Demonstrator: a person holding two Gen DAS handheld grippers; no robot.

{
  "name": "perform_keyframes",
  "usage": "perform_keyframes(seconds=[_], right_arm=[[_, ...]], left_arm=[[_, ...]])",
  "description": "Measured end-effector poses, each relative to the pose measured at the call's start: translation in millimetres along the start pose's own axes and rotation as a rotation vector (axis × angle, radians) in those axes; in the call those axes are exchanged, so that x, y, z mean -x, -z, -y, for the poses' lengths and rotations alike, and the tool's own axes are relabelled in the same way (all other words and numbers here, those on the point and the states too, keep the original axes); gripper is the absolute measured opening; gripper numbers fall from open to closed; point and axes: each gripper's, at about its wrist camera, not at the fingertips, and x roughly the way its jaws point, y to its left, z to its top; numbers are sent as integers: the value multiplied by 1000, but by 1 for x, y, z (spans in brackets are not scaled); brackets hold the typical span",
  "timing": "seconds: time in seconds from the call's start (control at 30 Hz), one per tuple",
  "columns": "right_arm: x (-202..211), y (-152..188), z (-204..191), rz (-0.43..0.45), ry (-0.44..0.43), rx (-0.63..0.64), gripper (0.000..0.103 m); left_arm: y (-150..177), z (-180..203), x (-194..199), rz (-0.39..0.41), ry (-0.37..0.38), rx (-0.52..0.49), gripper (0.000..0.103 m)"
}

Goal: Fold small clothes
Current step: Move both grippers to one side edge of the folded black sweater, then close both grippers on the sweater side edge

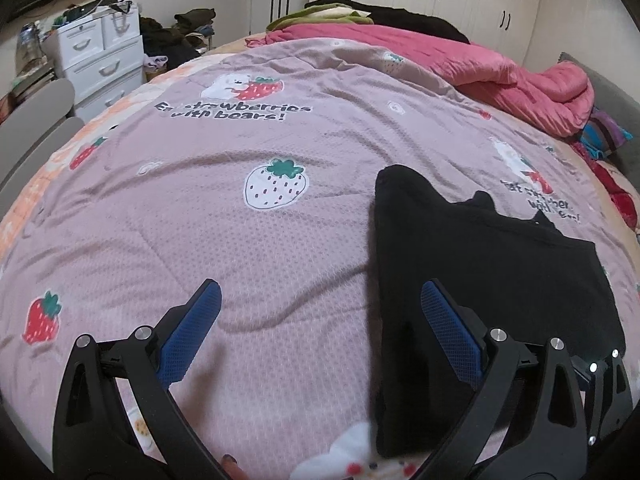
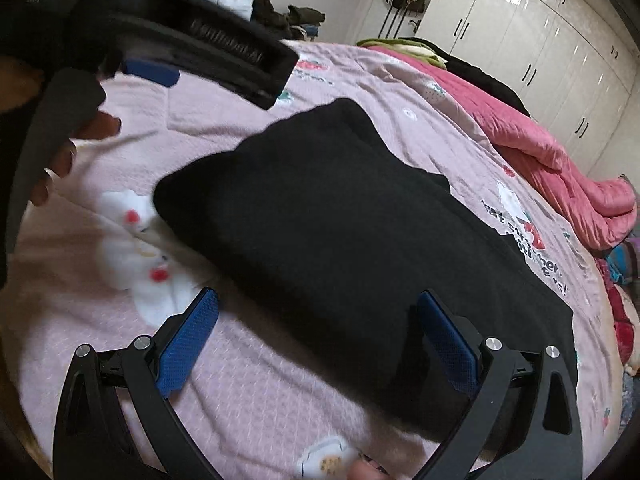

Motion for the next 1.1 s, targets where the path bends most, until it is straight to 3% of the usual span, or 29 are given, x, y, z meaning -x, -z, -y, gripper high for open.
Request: perform_keyframes(seconds=[0.17,0.43,0.53,0.7,0.8,0.87,1.1], right_arm=[[-9,-9,-3,5,27,8,99],[-16,-16,-1,38,71,27,95],[-12,-13,2,53,45,19,78],[-4,-11,-3,92,65,44,64],[0,-9,-7,123,59,62,47],[7,-8,-7,149,48,61,26],[29,-3,29,228,-46,-106,15]], left_arm=[[-7,1,-13,-3,-31,-21,94],[-17,4,-32,-31,-20,-17,94],[-19,7,-39,-50,-7,-16,94],[-22,15,-45,-59,-7,-32,94],[-24,19,-48,-69,8,-35,94],[-25,22,-53,-95,24,-34,94],[-26,35,-61,-166,138,-9,94]])
